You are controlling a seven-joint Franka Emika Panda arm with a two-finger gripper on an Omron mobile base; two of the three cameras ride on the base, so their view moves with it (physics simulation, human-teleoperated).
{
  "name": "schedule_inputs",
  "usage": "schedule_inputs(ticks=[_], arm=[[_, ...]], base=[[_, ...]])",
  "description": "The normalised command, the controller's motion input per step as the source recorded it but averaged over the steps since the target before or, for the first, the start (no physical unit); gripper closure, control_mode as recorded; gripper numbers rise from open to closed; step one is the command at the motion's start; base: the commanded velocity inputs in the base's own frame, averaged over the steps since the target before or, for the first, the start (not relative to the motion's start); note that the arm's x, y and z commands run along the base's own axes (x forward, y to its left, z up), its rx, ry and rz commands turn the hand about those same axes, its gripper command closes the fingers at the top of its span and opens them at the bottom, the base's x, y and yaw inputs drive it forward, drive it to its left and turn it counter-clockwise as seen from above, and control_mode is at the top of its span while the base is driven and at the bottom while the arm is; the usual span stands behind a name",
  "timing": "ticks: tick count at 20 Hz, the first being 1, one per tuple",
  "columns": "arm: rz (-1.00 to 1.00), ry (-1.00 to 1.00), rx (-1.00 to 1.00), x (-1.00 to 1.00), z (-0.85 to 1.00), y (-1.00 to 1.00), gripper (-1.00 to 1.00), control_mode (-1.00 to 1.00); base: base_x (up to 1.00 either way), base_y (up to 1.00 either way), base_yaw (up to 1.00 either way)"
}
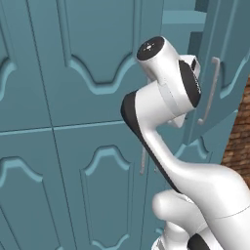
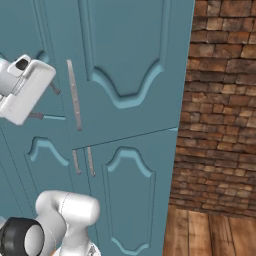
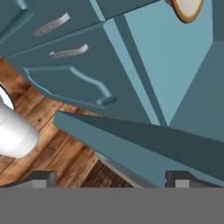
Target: Retrieve the bowl from the cabinet, then place the raw meat into the bowl to avoid contamination.
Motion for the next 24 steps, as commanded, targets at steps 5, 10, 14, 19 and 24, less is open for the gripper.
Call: schedule_inputs(ticks=[5,10,14,19,24], arm=[[0.0,0.04,0.0,-0.06,-0.07,-0.25,-1.0,-1.0],[0.0,0.02,0.0,-0.11,-0.06,-0.59,-1.0,-1.0],[0.0,0.0,0.0,-0.25,-0.05,-0.71,-1.0,-1.0],[0.0,-0.02,0.0,-0.35,-0.03,-0.8,-1.0,-1.0],[0.0,-0.02,0.0,-0.35,-0.03,-0.81,-1.0,-1.0]], base=[[0.0,0.0,0.0],[0.0,0.0,0.0],[0.0,0.0,0.0],[0.0,0.0,0.0],[0.0,0.0,0.0]])
